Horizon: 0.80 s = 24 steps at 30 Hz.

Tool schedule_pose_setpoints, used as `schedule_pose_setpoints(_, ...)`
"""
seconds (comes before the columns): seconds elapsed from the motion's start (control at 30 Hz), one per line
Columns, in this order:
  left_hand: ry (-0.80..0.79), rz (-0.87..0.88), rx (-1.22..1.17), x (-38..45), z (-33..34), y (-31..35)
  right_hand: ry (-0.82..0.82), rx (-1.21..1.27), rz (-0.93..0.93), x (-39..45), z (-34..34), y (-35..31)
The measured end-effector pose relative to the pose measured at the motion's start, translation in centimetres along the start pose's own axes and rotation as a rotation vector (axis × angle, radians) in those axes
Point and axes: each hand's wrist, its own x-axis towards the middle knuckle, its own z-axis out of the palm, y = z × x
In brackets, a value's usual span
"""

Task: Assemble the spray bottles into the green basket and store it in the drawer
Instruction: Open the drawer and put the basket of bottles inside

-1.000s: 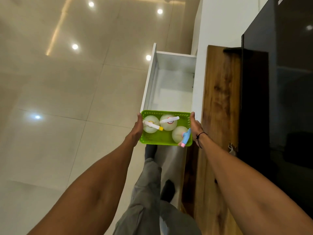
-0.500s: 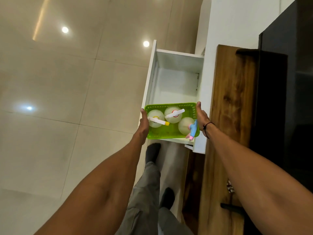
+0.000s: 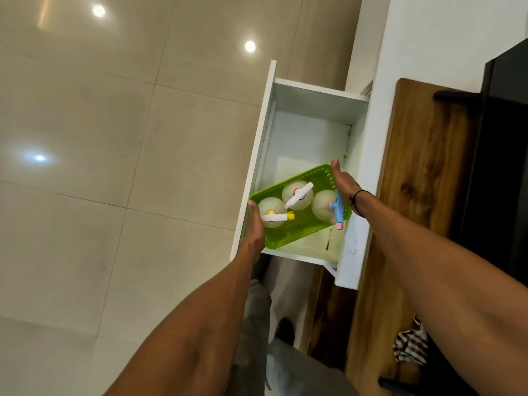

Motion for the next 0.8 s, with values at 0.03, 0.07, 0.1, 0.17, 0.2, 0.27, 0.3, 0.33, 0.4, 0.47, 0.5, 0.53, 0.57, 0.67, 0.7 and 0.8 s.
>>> schedule_pose_setpoints(0.03,0.016,-0.017,-0.001,0.2,0.1,0.1,0.011,-0.017,-0.012,0.6,-0.1,-0.4)
schedule_pose_setpoints(0.07,0.038,-0.037,0.014,0.5,0.1,0.1,0.017,-0.032,-0.022,1.3,-0.1,-0.8)
schedule_pose_setpoints(0.1,0.056,-0.053,0.036,0.8,0.2,0.0,0.020,-0.046,-0.032,1.8,-0.2,-1.3)
schedule_pose_setpoints(0.17,0.059,-0.073,0.048,1.3,0.4,-0.2,0.023,-0.090,-0.055,3.1,0.0,-2.2)
schedule_pose_setpoints(0.2,0.055,-0.075,0.028,1.6,0.5,-0.5,0.028,-0.109,-0.071,3.7,0.1,-2.5)
schedule_pose_setpoints(0.27,0.061,-0.077,-0.020,2.7,1.1,-0.9,0.020,-0.126,-0.087,5.1,0.4,-3.0)
schedule_pose_setpoints(0.3,0.070,-0.082,-0.040,3.3,1.4,-1.1,0.002,-0.136,-0.088,6.0,0.5,-3.3)
schedule_pose_setpoints(0.33,0.078,-0.090,-0.054,3.9,1.7,-1.4,-0.012,-0.159,-0.092,6.8,0.6,-3.4)
schedule_pose_setpoints(0.4,0.071,-0.102,-0.073,5.2,2.1,-2.0,-0.015,-0.225,-0.111,8.3,1.0,-3.7)
schedule_pose_setpoints(0.47,0.047,-0.103,-0.095,6.8,2.5,-2.8,-0.005,-0.284,-0.140,9.9,1.1,-3.9)
schedule_pose_setpoints(0.5,0.038,-0.105,-0.111,7.4,2.7,-3.1,-0.009,-0.310,-0.155,10.6,1.2,-4.0)
schedule_pose_setpoints(0.53,0.036,-0.108,-0.128,7.9,2.8,-3.4,-0.013,-0.338,-0.169,11.3,1.3,-4.0)
schedule_pose_setpoints(0.57,0.039,-0.108,-0.142,8.5,2.9,-3.7,-0.013,-0.365,-0.180,12.1,1.4,-4.1)
schedule_pose_setpoints(0.67,0.053,-0.102,-0.150,10.6,3.1,-4.4,-0.015,-0.403,-0.195,14.3,1.8,-4.1)
schedule_pose_setpoints(0.7,0.059,-0.102,-0.147,11.2,3.1,-4.5,-0.017,-0.411,-0.195,14.8,1.9,-4.1)
schedule_pose_setpoints(0.8,0.079,-0.104,-0.150,12.6,3.1,-5.0,-0.034,-0.442,-0.198,16.3,2.3,-3.4)
